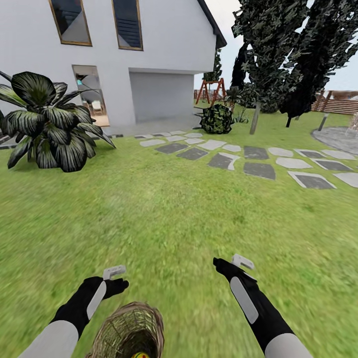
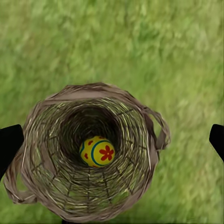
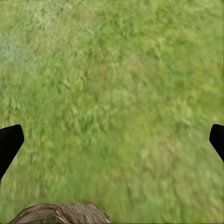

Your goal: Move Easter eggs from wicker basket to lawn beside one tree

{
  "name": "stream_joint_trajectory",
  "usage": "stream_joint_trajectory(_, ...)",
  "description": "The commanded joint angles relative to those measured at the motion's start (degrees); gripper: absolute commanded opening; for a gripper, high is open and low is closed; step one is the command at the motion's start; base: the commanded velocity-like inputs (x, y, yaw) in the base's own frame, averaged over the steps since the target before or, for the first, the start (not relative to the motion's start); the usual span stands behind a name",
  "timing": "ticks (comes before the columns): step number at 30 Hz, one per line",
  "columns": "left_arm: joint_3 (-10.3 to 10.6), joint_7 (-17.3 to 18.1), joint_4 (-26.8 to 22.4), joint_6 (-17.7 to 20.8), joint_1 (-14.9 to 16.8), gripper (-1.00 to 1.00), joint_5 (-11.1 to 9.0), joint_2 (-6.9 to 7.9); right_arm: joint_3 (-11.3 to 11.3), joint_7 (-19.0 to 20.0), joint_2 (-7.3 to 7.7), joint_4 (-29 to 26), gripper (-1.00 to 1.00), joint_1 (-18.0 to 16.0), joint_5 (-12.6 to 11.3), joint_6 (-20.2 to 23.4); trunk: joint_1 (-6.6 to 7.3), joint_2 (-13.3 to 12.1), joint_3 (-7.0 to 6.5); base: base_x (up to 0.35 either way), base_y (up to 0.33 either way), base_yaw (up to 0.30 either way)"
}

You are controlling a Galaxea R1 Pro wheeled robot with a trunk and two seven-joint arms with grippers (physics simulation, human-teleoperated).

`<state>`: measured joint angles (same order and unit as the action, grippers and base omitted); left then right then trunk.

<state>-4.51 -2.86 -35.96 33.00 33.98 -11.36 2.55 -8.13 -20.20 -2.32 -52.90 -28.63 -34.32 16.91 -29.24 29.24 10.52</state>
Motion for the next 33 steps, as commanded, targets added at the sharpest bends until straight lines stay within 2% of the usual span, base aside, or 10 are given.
stream_joint_trajectory(1,0.0,-0.3,-0.1,0.3,0.0,1.0,-0.6,0.0,-0.1,-0.5,0.03,-0.1,1.0,-0.1,-0.5,0.1,-0.05,0.1,0.11,0.278,0.0,0.0)
stream_joint_trajectory(6,-0.1,-0.3,-0.1,0.3,0.0,1.0,-0.6,0.0,-0.1,-0.5,-0.02,-0.1,1.0,0.0,-0.4,0.1,-0.05,0.1,0.11,0.159,0.0,0.0)
stream_joint_trajectory(17,-0.1,-0.3,-0.1,0.3,0.0,1.0,-0.7,0.0,-0.1,-0.5,0.05,-0.1,1.0,0.0,-0.4,0.1,-0.05,0.1,0.11,0.009,0.0,0.046)
stream_joint_trajectory(28,-0.1,-0.3,-0.1,0.3,0.0,1.0,-0.7,0.0,-0.2,-0.5,-0.04,-0.1,1.0,0.0,-0.3,0.1,-0.05,0.1,0.11,-0.021,0.0,0.002)
stream_joint_trajectory(33,-0.1,-0.3,-0.1,0.4,0.0,1.0,-0.7,0.0,-0.2,-0.5,-0.07,-0.1,1.0,0.0,-0.2,0.1,-0.05,0.1,0.11,-0.211,0.0,0.0)
